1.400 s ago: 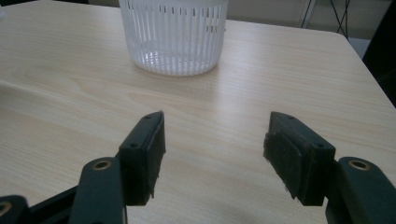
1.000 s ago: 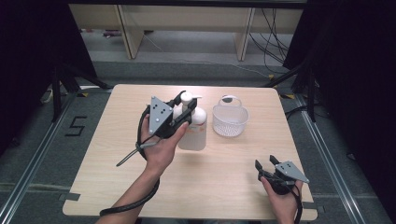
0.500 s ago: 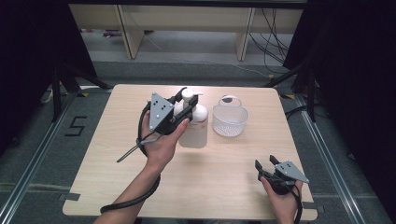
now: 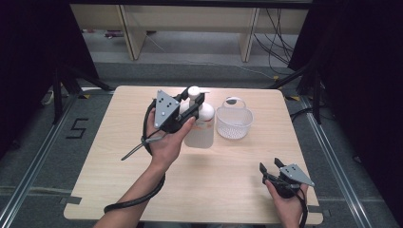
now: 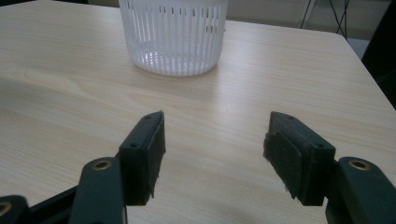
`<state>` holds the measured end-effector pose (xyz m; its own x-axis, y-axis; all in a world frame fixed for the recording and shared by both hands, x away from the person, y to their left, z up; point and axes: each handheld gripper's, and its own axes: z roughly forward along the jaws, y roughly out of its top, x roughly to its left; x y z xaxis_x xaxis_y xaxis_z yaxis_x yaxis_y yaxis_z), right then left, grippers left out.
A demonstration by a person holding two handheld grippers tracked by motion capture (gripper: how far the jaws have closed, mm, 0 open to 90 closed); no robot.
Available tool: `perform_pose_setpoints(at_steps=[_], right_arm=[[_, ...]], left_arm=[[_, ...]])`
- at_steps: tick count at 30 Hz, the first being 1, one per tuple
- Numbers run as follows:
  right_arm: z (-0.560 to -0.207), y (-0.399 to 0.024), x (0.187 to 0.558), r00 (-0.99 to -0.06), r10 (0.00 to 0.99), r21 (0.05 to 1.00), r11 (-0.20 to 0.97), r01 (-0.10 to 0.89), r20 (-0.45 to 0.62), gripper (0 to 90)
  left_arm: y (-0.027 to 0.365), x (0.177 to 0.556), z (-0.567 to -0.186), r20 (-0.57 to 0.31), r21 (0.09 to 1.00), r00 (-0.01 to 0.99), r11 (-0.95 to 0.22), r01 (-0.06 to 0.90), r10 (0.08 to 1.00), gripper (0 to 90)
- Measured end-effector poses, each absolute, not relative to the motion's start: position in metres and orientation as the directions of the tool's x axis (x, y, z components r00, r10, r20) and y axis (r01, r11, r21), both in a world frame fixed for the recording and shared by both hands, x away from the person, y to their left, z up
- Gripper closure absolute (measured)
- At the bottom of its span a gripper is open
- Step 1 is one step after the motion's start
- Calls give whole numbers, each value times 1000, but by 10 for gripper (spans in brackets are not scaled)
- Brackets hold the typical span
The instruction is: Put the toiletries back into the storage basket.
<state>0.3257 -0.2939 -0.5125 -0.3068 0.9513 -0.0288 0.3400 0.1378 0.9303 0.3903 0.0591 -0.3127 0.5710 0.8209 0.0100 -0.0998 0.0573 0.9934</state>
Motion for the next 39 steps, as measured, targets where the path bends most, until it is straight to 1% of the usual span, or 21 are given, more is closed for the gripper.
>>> perform_pose_setpoints(at_steps=[11, 12, 13, 16, 19, 20, 23, 30, 36, 39], right_arm=[[-513, -294, 326, -305, 952, 934, 132, 332, -26, 382], [-513, -291, 324, -290, 957, 929, 91, 358, 17, 382], [-513, -290, 323, -284, 958, 927, 77, 366, 33, 382], [-514, -290, 324, -282, 959, 934, 77, 348, 26, 382], [-514, -290, 324, -280, 959, 933, 72, 352, 32, 382], [-514, -292, 326, -298, 955, 936, 101, 337, 4, 382], [-514, -293, 326, -297, 955, 939, 108, 326, -7, 382], [-512, -293, 324, -306, 952, 926, 111, 361, 5, 382], [-513, -293, 325, -304, 953, 934, 114, 338, -6, 382], [-512, -294, 325, -308, 951, 931, 118, 347, -6, 382]], left_arm=[[56, 395, -309, 13, 993, 581, 56, -101, 814, 591], [55, 395, -309, 15, 993, 582, 55, -101, 813, 590], [55, 397, -309, 13, 993, 584, 56, -100, 811, 591], [55, 398, -308, 15, 994, 584, 53, -99, 812, 591], [53, 399, -308, 19, 994, 586, 51, -102, 810, 590], [53, 399, -308, 19, 994, 586, 51, -102, 810, 590], [51, 401, -308, 18, 993, 588, 52, -102, 809, 591], [45, 405, -308, 19, 994, 592, 50, -100, 806, 590], [41, 409, -308, 23, 994, 595, 44, -98, 804, 590], [40, 410, -308, 20, 994, 597, 47, -98, 802, 590]])
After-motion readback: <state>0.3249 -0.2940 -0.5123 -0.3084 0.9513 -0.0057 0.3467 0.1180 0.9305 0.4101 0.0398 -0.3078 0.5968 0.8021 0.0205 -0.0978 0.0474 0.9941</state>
